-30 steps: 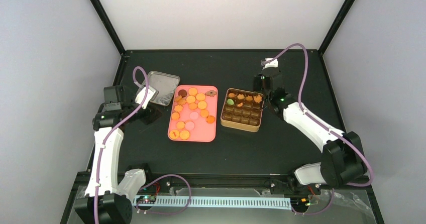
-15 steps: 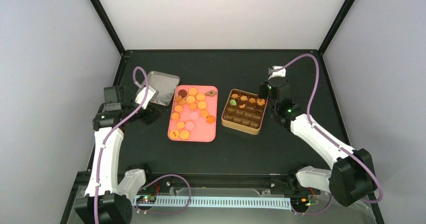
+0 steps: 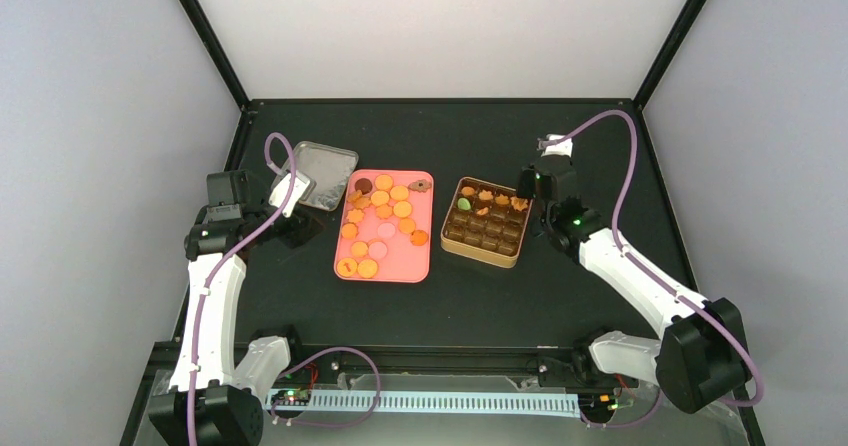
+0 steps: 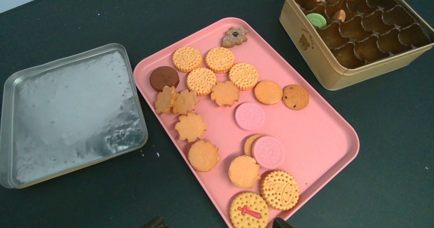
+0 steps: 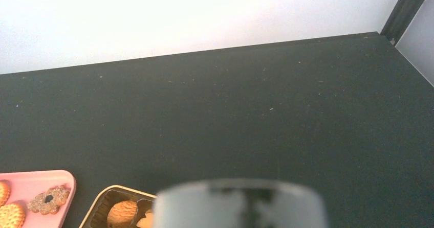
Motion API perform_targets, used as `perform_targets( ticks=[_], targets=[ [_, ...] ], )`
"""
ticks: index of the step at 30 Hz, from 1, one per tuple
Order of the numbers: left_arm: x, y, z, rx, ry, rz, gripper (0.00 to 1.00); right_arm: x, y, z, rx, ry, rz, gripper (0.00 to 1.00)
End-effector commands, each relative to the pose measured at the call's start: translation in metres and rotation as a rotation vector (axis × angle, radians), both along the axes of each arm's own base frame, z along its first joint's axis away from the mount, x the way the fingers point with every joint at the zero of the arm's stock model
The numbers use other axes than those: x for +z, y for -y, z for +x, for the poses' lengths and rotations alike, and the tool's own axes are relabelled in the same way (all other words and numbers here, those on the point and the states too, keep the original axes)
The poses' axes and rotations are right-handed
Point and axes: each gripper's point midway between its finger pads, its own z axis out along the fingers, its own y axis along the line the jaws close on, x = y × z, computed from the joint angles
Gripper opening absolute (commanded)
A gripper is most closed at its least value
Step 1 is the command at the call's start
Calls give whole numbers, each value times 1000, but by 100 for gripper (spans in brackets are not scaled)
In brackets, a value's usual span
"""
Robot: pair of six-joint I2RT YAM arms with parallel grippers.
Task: Pack the cookies
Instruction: Move the packing box to the center of the board.
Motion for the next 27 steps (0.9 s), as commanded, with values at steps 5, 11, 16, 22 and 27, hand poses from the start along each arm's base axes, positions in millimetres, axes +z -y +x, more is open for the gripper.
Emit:
perform_targets(
  ticks=[5, 11, 16, 22, 27],
  targets=[
    [10, 0, 0, -12, 45, 7, 55, -14, 5, -1, -30, -42, -10, 19],
    [10, 0, 1, -11, 41, 1, 55, 38, -8, 1, 32, 56, 58, 23],
    [11, 0, 1, -7, 41, -3, 55, 37, -20, 14, 67, 41, 63, 23],
    [11, 0, 1, -7, 43, 4, 55, 15, -27, 25, 72, -6, 43, 23],
    [8, 0, 2, -5, 35, 0, 55, 4, -17, 21, 30, -42, 10, 21]
  ],
)
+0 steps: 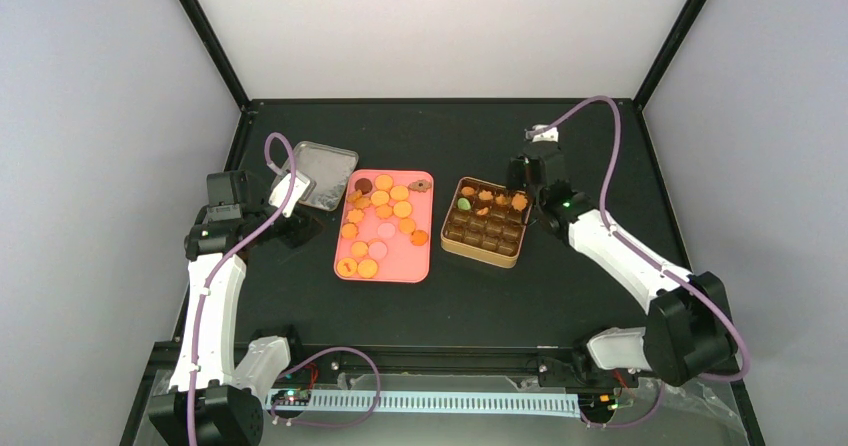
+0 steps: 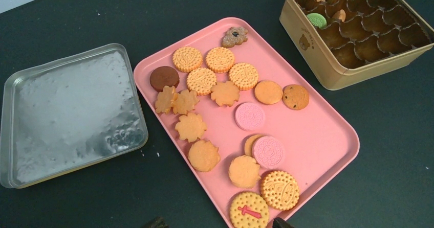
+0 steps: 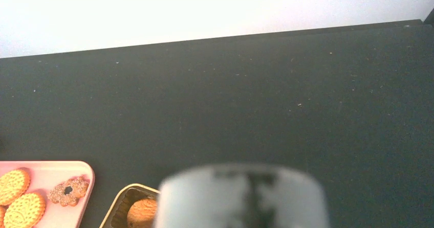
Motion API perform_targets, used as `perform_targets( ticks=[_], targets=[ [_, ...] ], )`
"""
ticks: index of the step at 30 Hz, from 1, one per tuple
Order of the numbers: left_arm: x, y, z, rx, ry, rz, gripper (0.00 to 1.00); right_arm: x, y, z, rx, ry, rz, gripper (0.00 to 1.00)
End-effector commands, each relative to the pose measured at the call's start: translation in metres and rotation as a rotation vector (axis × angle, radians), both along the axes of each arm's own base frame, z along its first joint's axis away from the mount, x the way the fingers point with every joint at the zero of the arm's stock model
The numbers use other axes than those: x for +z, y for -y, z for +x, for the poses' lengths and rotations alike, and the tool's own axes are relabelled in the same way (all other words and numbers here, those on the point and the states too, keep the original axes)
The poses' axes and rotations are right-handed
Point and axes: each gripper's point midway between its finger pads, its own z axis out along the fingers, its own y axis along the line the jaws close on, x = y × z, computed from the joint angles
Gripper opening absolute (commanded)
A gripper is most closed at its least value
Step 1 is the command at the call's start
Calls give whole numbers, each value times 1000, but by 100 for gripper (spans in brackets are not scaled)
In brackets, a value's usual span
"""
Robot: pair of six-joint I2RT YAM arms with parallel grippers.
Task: Pack the cookies
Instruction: Move the packing box to the center of the board, then pick up the fake cookies from the plate.
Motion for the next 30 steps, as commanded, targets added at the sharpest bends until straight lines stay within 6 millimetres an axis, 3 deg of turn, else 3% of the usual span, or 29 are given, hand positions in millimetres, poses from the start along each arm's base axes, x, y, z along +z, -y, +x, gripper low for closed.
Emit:
perform_targets(
  ticks=[1, 7, 23, 26, 30],
  targets=[
    [7, 0, 2, -5, 33, -2, 55, 13, 11, -5, -41, 30, -12, 21],
    [5, 1, 4, -7, 27, -13, 55, 19, 25, -25, -73, 68, 11, 21],
    [7, 0, 2, -9, 38, 3, 55, 12, 47, -43, -138, 34, -46, 21],
    [6, 0, 2, -10, 33, 2, 55, 21, 35, -42, -89, 55, -16, 22],
    [4, -2, 1, -5, 26, 10, 57, 67, -8, -47, 15, 177, -18, 28]
  ],
)
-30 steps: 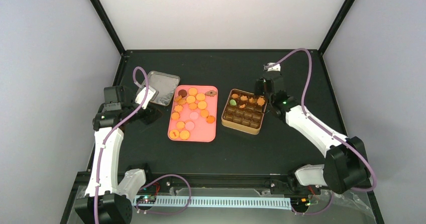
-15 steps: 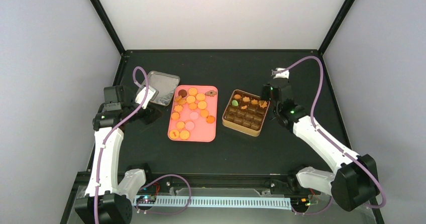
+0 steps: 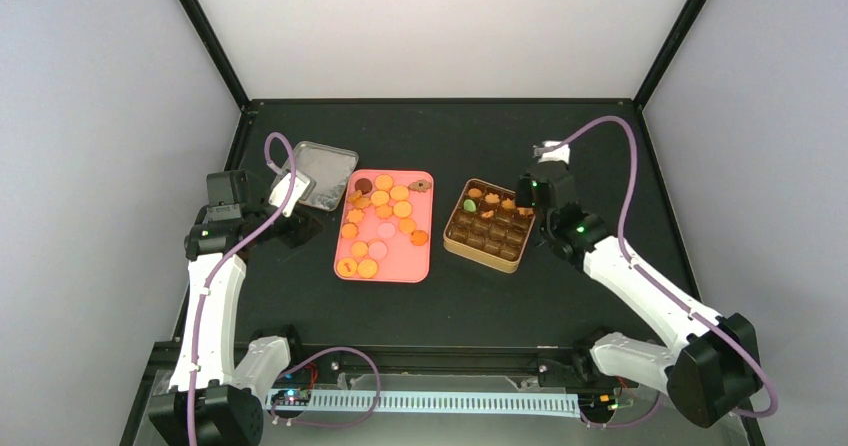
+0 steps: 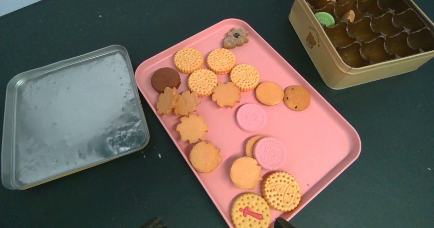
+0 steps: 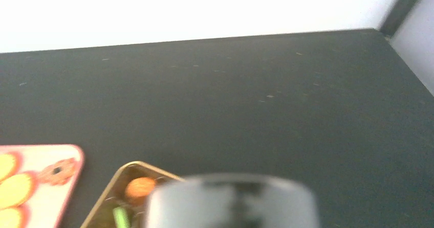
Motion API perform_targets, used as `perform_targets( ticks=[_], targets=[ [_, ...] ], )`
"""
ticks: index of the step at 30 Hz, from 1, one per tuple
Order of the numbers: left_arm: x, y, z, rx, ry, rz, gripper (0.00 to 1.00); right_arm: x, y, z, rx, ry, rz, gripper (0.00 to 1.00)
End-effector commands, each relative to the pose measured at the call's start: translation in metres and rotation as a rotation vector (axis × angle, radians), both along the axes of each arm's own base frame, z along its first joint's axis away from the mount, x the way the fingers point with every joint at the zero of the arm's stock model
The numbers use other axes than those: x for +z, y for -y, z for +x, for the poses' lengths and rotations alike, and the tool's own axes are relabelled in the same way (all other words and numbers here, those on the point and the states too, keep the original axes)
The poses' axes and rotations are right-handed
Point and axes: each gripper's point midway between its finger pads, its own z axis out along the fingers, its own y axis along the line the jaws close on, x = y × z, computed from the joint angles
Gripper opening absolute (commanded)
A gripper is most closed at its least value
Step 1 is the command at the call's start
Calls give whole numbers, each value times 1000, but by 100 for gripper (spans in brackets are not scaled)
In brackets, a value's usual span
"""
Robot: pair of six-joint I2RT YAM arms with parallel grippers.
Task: Pack the cookies
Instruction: Pick up the fake cookies from the plate.
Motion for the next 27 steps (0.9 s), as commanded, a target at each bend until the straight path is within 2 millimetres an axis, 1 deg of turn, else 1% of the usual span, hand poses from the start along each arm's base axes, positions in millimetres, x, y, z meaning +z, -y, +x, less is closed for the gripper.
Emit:
perform_targets(
  ticks=[1, 3, 6, 8, 10, 12, 13, 16, 19, 21, 24, 27],
  targets=[
    [3, -3, 1, 1, 18, 12, 58, 67, -49, -5, 118, 177, 23, 30],
    [2, -5, 1, 11, 15, 16, 58, 85, -83, -11, 198, 221, 34, 33],
    [2, -8, 1, 22, 8, 14, 59, 98, -139, -19, 342, 254, 65, 34],
    [2, -10, 0, 28, 6, 16, 60, 99, -178, -28, 443, 260, 84, 34],
    [1, -12, -1, 32, 7, 21, 60, 94, -209, -32, 523, 254, 92, 34],
    [2, -14, -1, 36, 6, 19, 60, 86, -235, -34, 585, 246, 88, 34],
    [2, -15, -1, 39, 5, 20, 60, 81, -244, -33, 606, 241, 90, 34],
    [-1, -18, -1, 44, -3, 17, 60, 63, -266, -27, 653, 223, 87, 34],
    [-4, -21, -1, 51, -14, 18, 60, 46, -280, -21, 679, 198, 65, 34],
    [-5, -21, -1, 49, -16, 20, 59, 35, -285, -18, 682, 178, 49, 34],
    [-5, -20, -2, 44, -13, 17, 60, 19, -283, -18, 679, 151, 27, 35],
    [-5, -19, -2, 38, -14, 8, 60, 6, -281, -22, 690, 130, 21, 35]
  ],
)
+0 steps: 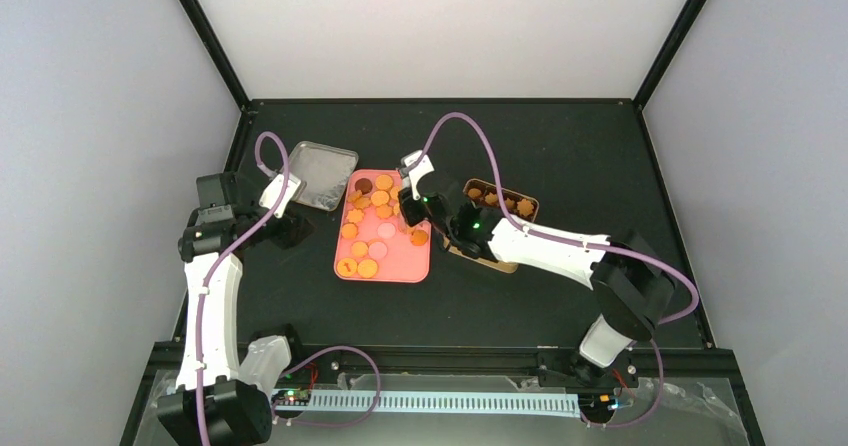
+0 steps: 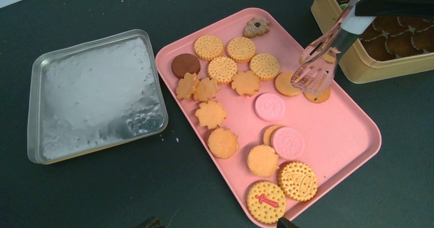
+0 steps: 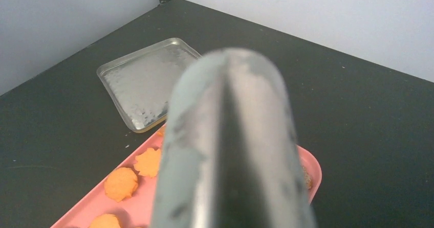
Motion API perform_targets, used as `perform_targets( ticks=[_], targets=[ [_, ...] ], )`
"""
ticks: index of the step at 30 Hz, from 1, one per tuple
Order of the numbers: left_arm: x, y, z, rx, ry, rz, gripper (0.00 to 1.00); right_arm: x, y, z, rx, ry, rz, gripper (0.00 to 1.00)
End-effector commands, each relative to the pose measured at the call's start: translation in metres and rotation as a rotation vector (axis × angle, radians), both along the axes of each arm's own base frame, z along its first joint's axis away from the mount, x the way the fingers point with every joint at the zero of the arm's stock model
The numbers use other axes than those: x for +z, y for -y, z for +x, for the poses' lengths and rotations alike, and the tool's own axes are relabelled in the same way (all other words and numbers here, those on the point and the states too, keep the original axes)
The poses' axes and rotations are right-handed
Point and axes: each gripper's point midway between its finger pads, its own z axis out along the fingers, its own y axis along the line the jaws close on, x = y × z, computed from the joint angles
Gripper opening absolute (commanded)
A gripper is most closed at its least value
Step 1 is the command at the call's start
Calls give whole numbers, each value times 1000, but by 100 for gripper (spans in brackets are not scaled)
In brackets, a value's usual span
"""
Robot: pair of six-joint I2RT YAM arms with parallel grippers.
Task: Pack the cookies
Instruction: Pick up the fake cookies from the plate.
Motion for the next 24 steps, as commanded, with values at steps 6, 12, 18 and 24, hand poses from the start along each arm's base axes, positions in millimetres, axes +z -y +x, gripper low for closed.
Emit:
perform_targets(
  ticks=[6, 12, 18, 24],
  targets=[
    [1, 5, -1, -28, -8, -30, 60, 1, 3, -4, 11, 23, 46, 38],
    [3, 5, -2, -32, -4, -27, 60, -14, 11, -6, -6, 12, 8, 39],
    [3, 5, -2, -32, -5, -32, 59, -22, 15, -8, -10, 6, -9, 40],
    [5, 6, -1, -35, -3, -40, 60, -29, 10, -7, 5, -5, -31, 41]
  ],
)
